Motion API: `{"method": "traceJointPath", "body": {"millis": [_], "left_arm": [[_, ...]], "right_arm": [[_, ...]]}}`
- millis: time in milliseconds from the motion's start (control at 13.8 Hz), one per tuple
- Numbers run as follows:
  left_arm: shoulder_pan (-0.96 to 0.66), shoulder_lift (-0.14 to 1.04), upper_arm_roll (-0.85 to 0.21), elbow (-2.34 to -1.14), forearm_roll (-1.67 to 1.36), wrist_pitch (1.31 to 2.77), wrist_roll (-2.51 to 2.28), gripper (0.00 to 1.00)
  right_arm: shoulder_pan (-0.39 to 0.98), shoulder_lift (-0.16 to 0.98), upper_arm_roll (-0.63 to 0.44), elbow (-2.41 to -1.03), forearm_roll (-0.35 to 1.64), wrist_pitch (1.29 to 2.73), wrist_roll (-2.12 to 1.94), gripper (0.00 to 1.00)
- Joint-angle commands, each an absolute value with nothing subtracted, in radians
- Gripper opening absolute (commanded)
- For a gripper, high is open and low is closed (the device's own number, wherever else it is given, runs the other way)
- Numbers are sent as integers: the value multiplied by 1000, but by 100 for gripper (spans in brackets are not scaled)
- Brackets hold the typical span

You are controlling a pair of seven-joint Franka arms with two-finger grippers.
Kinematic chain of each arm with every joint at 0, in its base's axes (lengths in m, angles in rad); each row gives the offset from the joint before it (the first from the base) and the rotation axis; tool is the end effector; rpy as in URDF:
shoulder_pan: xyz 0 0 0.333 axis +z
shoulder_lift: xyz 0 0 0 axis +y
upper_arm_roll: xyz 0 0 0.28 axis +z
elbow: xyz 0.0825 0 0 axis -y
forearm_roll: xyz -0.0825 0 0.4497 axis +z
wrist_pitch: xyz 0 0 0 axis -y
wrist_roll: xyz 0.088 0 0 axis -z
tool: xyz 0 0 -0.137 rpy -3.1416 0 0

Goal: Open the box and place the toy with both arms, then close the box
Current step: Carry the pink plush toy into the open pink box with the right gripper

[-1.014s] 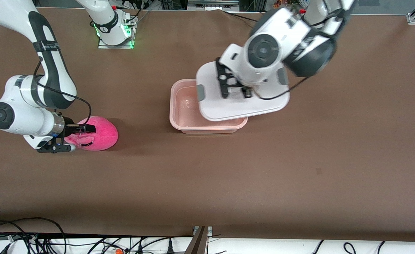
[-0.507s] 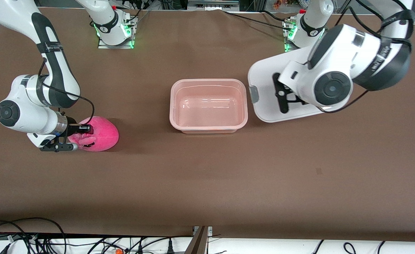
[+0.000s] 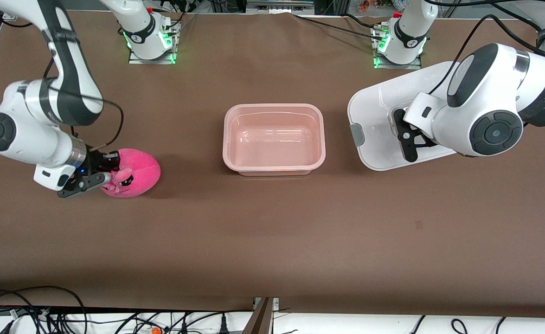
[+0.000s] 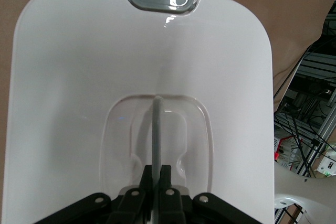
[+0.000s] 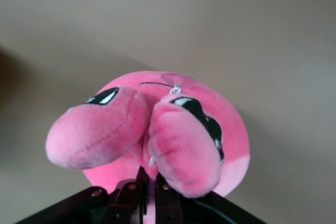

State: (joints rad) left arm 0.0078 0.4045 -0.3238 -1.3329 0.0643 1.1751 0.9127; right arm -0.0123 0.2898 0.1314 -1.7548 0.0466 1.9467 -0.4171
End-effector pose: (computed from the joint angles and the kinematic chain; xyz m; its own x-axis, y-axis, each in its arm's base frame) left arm 0.6220 -0.1653 0.4125 0.2604 -0.9281 -0.2662 -0.8206 -0.3580 0.4455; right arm 0.6662 0.0817 0.3029 0.8682 0.4931 -0.0561 0.4854 -0.8672 -0.1111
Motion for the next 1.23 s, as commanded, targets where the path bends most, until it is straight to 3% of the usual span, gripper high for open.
{"method": "traceJointPath", "body": {"millis": [0,290,725,942,1159], "left_arm": [[46,410,-331,-1270,89,1157,957,0],[52,411,-331,-1269,91,1157,966,0],[55,411,-330,-1269,92,1155,966,0],[58,411,-330,-1270,92,1155,966,0],[58,411,-330,-1270,92,1155,966,0]], "right_arm": [[-20,262,256,-1628,48,1777,-569,0],[-2,275,440,-1505,34,1769,-693,0],[343,400,448,-1425,-225,1766,-683,0],[432,449,446,-1413,-319,1761,-603,0],[439,494,446,-1413,-344,1761,-578,0]]}}
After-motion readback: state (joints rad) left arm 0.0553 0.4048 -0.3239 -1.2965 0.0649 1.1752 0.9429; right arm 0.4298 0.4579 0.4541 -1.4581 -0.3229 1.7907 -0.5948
